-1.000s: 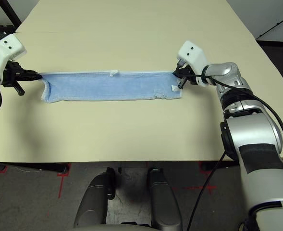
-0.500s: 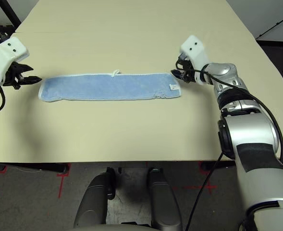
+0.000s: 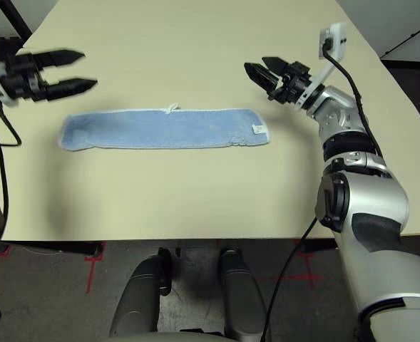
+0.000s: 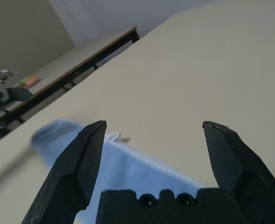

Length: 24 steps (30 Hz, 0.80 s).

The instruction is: Fold the towel and set it aside.

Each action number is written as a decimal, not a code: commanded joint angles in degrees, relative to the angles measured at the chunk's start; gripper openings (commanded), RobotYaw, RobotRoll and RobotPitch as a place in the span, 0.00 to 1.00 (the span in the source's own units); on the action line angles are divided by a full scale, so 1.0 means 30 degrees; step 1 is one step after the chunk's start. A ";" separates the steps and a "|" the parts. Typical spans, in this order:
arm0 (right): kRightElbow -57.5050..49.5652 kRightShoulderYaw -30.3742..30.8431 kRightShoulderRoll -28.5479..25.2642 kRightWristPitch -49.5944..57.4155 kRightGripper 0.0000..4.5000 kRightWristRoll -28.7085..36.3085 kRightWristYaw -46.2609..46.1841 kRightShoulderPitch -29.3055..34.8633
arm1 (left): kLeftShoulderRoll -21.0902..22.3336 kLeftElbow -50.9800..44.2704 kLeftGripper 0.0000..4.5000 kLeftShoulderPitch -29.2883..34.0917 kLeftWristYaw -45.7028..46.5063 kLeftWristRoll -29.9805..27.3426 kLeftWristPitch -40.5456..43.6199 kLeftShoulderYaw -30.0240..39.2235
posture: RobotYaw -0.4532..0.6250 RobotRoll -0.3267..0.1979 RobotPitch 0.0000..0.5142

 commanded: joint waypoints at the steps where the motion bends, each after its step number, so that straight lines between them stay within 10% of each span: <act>1: -0.2508 -0.0182 -0.0102 0.3832 0.99 0.1135 -0.0770 0.1105 | 0.0130 -0.2782 0.99 0.1555 0.0365 -0.0759 0.1012 -0.0042 | 0.46 0.62 0.44; 14: -1.6114 -0.5631 0.2331 1.7551 0.99 0.8385 -1.1186 0.9091 | -0.0082 -0.5252 0.99 0.6195 0.4500 -0.0426 -0.1178 0.0438 | 0.46 0.62 0.44; 24: -1.7954 -0.9052 0.3885 2.0765 0.99 1.0593 -1.7055 1.0194 | -0.0456 -0.5579 0.99 0.6797 0.2496 -0.2027 -0.2106 0.0352 | 0.45 0.62 0.45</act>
